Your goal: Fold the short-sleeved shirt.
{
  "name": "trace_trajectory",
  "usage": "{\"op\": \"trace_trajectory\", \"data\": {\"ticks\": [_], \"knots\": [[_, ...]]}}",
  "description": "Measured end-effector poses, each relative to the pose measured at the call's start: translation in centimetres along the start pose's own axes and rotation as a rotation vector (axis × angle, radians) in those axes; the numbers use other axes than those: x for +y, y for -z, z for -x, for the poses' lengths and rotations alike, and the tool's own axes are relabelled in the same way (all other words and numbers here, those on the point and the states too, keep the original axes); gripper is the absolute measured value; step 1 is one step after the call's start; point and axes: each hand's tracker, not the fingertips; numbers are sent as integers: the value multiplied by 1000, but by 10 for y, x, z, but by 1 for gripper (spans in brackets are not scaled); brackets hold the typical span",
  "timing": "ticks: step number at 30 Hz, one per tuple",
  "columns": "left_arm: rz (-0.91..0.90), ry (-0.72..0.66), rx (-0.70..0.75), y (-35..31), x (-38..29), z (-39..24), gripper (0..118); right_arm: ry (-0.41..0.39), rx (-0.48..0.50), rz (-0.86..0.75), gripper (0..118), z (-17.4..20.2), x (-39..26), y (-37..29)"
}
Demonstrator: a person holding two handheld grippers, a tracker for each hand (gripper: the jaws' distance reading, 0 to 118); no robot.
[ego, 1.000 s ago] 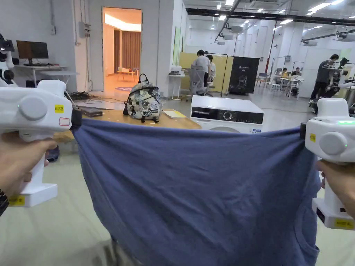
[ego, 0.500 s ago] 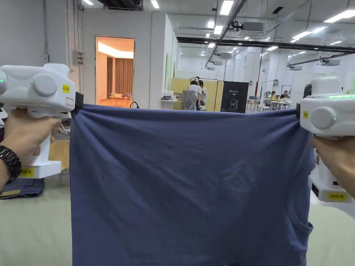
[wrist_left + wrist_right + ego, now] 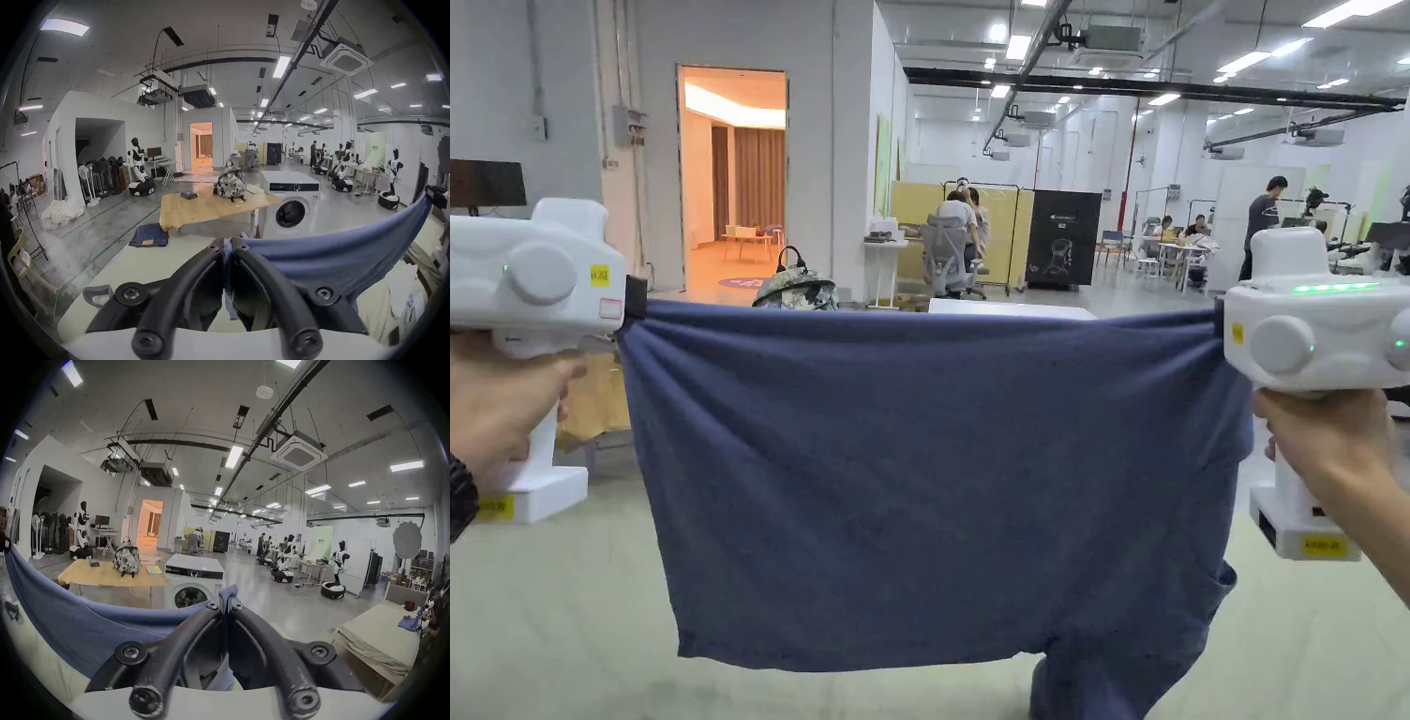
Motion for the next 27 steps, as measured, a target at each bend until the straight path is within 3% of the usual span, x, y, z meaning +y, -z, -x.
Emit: {"op": "trace_trajectory", "data": {"ticks": [7,16,27], "knots": [[90,-9,-14,-22,-98,8,0,-36,25,69,1,-1,-77,-48],[110,-64,-44,-119,-204,19,0,-40,52,134,1,-15,-153,-144],[143,-98,-53,-227,-287,38,0,-33,130,206,1,-33,-209,-260]]}}
